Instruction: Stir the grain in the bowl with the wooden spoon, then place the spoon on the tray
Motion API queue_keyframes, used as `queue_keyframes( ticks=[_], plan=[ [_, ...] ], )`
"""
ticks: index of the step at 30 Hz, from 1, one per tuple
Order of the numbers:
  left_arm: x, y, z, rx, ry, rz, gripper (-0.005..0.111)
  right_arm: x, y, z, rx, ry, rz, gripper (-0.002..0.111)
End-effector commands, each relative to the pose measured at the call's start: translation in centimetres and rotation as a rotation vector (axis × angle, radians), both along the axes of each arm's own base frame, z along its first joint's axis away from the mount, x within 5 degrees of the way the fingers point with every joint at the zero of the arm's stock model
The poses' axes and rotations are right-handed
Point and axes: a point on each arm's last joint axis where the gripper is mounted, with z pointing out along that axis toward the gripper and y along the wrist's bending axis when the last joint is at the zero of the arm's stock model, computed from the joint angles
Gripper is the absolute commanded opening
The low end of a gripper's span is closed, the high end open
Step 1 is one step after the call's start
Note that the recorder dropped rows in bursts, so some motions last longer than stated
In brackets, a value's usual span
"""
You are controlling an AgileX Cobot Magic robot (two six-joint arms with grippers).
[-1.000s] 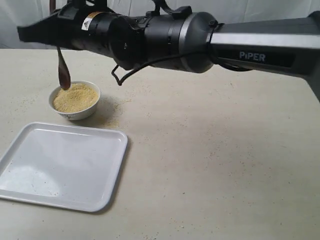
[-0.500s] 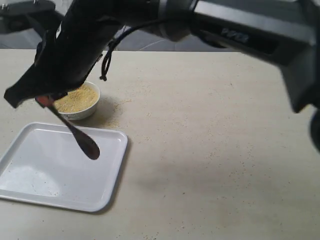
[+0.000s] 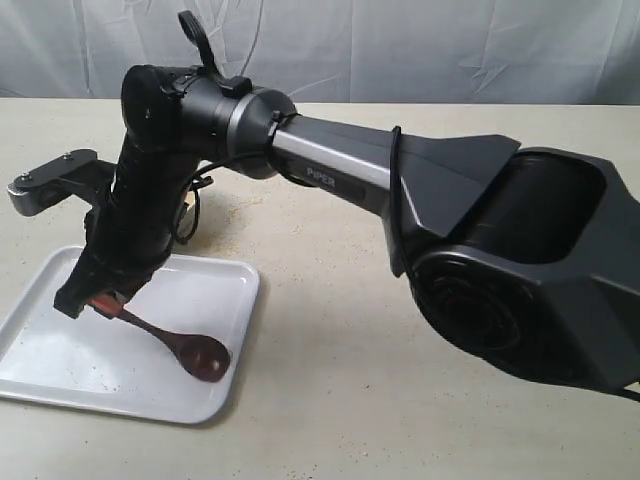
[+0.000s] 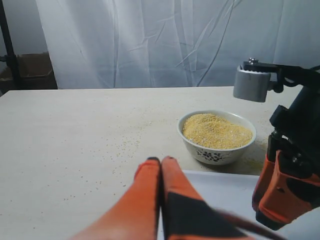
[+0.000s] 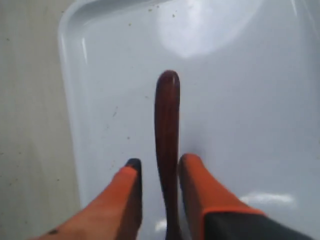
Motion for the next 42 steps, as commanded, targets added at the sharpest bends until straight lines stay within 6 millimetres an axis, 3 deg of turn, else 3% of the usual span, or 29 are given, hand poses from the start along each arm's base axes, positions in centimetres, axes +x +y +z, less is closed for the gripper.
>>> queue_keyframes(
  ticks=[1, 4, 8, 11, 15, 20, 22, 25, 28, 32, 37, 42],
  plan=[
    [0.0, -0.1, 0.0, -0.001, -0.014, -0.012, 0.000, 0.8, -0.3, 0.3, -0.026, -0.090, 0.007, 0.051],
    [0.0, -0.1, 0.0, -0.001, -0.014, -0.012, 0.000, 1.4, -1.0, 0.9, -0.091, -0.148, -0.056, 0.059],
    [0.0, -0.1, 0.0, -0.001, -0.014, -0.012, 0.000, 1.8, -2.6, 3.0, -0.208, -0.214, -0.157, 0.058],
    [0.0, -0.1, 0.0, -0.001, -0.014, -0.012, 0.000, 2.1, -3.7, 5.5, -0.227, -0.255, -0.271, 0.044],
    [0.0, -0.1, 0.0, -0.001, -0.014, -0.012, 0.000, 2.4, -5.0, 8.8, -0.171, -0.250, -0.402, 0.004],
    [0.0, -0.1, 0.0, -0.001, -0.014, -0.012, 0.000, 2.1, -6.6, 11.5, -0.134, -0.237, -0.487, 0.000],
    [0.0, -0.1, 0.0, -0.001, -0.014, -0.012, 0.000, 2.6, -8.2, 11.7, -0.156, -0.230, -0.516, 0.000],
    [0.0, -0.1, 0.0, -0.001, -0.014, -0.012, 0.000, 3.6, -12.3, 12.4, -0.190, -0.186, -0.643, 0.000],
    [0.0, -0.1, 0.0, -0.001, -0.014, -0.012, 0.000, 3.3, -16.8, 13.1, -0.230, -0.140, -0.754, 0.000],
    [0.0, -0.1, 0.0, -0.001, -0.014, -0.012, 0.000, 0.1, -23.9, 14.9, -0.297, -0.167, -0.877, 0.000],
    [0.0, -0.1, 0.0, -0.001, -0.014, -0.012, 0.000, -5.3, -32.4, 17.5, -0.254, -0.370, -1.176, 0.000],
    [0.0, -0.1, 0.0, -0.001, -0.014, -0.012, 0.000, -12.4, -37.2, 19.4, -0.100, -0.481, -1.215, 0.000]
  ],
)
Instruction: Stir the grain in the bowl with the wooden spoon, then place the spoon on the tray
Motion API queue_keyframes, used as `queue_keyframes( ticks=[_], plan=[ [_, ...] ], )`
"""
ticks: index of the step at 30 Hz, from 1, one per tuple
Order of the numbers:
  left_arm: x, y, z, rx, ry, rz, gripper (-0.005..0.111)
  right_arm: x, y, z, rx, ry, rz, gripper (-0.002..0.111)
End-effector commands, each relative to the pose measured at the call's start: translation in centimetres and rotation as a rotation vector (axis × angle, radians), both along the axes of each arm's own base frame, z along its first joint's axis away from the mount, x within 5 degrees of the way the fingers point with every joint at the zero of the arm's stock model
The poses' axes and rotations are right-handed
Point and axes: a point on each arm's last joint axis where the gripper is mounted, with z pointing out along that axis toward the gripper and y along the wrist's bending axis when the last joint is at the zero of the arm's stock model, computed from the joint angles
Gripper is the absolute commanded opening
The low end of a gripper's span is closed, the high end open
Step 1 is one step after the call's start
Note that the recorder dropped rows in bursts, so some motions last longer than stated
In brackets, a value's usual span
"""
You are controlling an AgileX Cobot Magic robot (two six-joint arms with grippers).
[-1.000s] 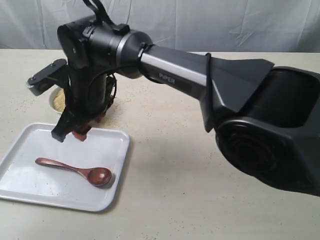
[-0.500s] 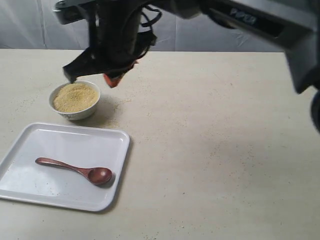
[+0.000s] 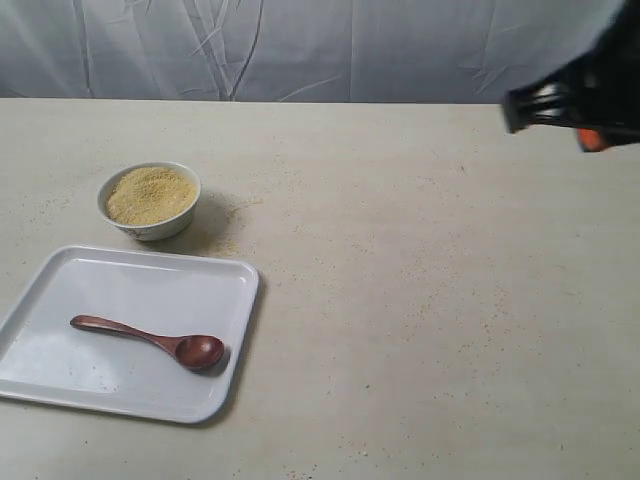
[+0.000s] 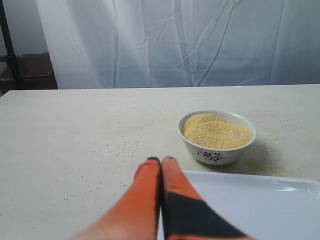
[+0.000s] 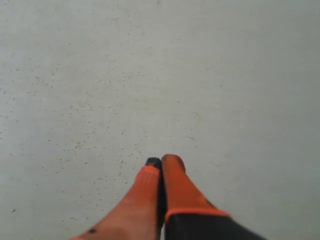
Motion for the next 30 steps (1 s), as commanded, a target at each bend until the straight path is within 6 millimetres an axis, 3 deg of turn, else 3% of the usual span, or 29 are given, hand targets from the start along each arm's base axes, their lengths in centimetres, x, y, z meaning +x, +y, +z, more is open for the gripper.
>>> queue_keyframes(
  ticks=[1, 5, 9, 13, 22, 30],
  plan=[
    [0.0, -0.1, 0.0, -0.001, -0.014, -0.012, 0.000, -5.9, -3.7, 1.4, 0.113, -0.164, -0.002, 0.000],
    [0.0, -0.1, 0.0, -0.001, -0.014, -0.012, 0.000, -11.6, -6.3, 1.5, 0.313, -0.336, 0.058, 0.000],
    [0.0, -0.1, 0.0, -0.001, -0.014, -0.012, 0.000, -14.6, -7.8, -0.3, 0.429, -0.572, 0.133, 0.000],
    [0.0, -0.1, 0.0, -0.001, -0.014, -0.012, 0.000, -16.7, -9.1, -2.1, 0.460, -0.636, 0.138, 0.000],
    [0.0, -0.1, 0.0, -0.001, -0.014, -0.012, 0.000, -21.2, -11.7, -2.4, 0.576, -0.805, 0.108, 0.000],
    [0.0, -0.1, 0.0, -0.001, -0.014, -0.012, 0.000, -22.1, -11.1, -2.4, 0.407, -0.907, -0.278, 0.000]
  ],
)
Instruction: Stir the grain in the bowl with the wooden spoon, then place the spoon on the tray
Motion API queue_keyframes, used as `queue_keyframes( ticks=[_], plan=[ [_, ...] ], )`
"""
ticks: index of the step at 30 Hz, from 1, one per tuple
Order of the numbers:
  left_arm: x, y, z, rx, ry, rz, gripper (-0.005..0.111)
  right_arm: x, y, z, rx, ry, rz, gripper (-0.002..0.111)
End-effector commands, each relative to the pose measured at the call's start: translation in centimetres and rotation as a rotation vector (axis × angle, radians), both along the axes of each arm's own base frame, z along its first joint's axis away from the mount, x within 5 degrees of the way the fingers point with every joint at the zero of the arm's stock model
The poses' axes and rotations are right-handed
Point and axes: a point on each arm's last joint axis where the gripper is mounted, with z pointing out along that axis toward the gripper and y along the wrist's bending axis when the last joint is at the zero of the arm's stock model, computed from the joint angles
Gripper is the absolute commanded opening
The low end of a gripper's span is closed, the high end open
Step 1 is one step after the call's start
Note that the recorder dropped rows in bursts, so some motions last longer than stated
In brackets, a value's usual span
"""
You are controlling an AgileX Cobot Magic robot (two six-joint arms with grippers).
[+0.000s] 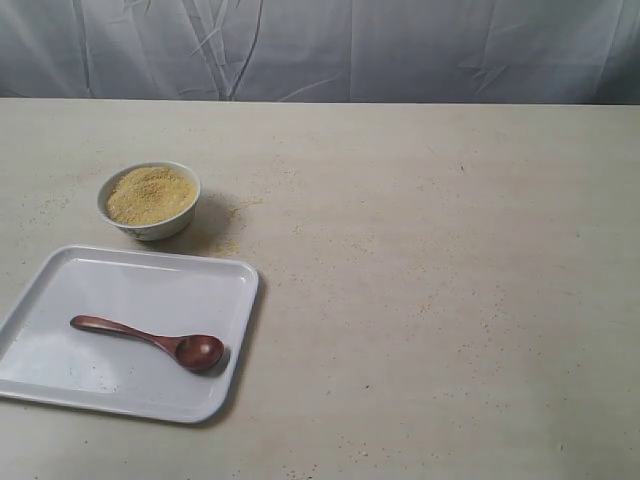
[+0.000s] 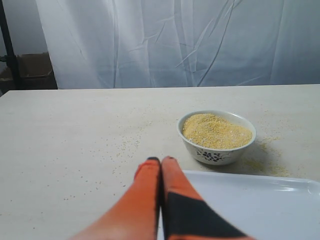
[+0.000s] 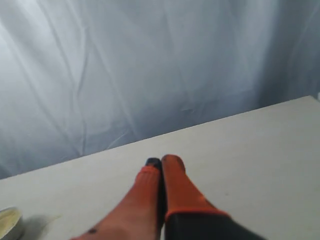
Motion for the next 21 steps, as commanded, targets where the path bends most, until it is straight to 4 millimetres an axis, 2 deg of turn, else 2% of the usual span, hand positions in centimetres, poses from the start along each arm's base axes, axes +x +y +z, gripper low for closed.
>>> queue_keyframes(
  ticks=[1, 6, 11, 16, 21],
  plan=[
    [0.0, -0.1, 0.0, -0.001, -0.014, -0.012, 0.000, -0.3, 0.3, -0.1, -0.007, -0.004, -0.178, 0.000],
    [0.0, -0.1, 0.0, -0.001, -0.014, -0.012, 0.000, -0.3, 0.3, -0.1, -0.003, -0.005, -0.202, 0.000],
    [0.0, -0.1, 0.0, -0.001, -0.014, -0.012, 0.000, 1.6, 0.6, -2.5, -0.028, 0.022, -0.169, 0.000],
    [0.0, -0.1, 0.0, -0.001, -0.014, -0.012, 0.000, 3.3, 1.0, -4.5, -0.407, -0.005, -0.100, 0.000],
    [0.0, -0.1, 0.0, -0.001, -0.014, -0.012, 0.000, 4.2, 1.1, -6.6, -0.436, 0.034, -0.082, 0.000]
  ],
)
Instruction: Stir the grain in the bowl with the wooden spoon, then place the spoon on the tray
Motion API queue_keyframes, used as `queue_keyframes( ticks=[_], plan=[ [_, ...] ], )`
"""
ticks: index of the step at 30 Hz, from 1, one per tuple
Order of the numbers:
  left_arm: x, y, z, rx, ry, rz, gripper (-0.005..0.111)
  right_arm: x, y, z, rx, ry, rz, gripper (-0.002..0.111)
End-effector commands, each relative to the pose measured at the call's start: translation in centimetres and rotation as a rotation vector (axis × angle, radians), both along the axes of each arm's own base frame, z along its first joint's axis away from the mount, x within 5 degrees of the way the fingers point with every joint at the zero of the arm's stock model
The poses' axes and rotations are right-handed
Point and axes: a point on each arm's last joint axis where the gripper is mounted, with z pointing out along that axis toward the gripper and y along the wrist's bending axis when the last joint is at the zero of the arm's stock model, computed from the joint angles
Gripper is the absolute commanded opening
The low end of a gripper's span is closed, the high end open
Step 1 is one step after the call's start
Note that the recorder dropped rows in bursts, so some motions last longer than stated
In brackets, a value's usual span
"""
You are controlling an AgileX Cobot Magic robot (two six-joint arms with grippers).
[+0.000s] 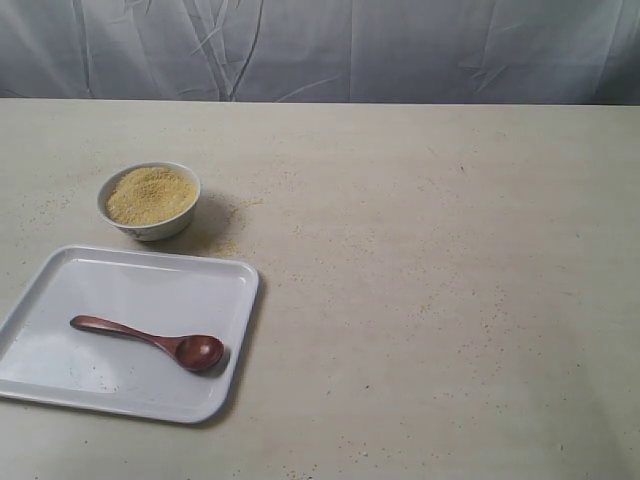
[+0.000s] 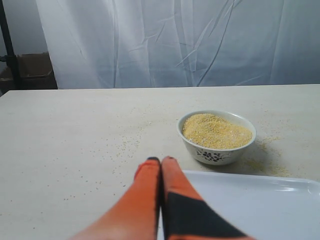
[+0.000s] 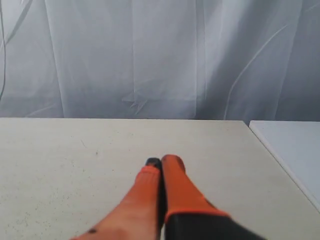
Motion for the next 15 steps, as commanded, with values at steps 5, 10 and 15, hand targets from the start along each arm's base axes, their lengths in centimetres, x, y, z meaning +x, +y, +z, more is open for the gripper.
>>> queue_keyframes(
  ticks=[5, 10, 15],
  plan=[
    [0.0, -0.1, 0.0, -0.001, -0.014, -0.012, 0.000, 1.8, 0.2, -5.7, -0.056, 0.126, 0.021, 0.000],
    [0.0, -0.1, 0.0, -0.001, -0.014, -0.012, 0.000, 2.7, 0.4, -10.1, -0.062, 0.193, 0.042, 0.000],
    [0.0, -0.1, 0.0, -0.001, -0.014, -0.012, 0.000, 2.9, 0.7, -9.2, -0.024, 0.086, 0.066, 0.000]
  ],
)
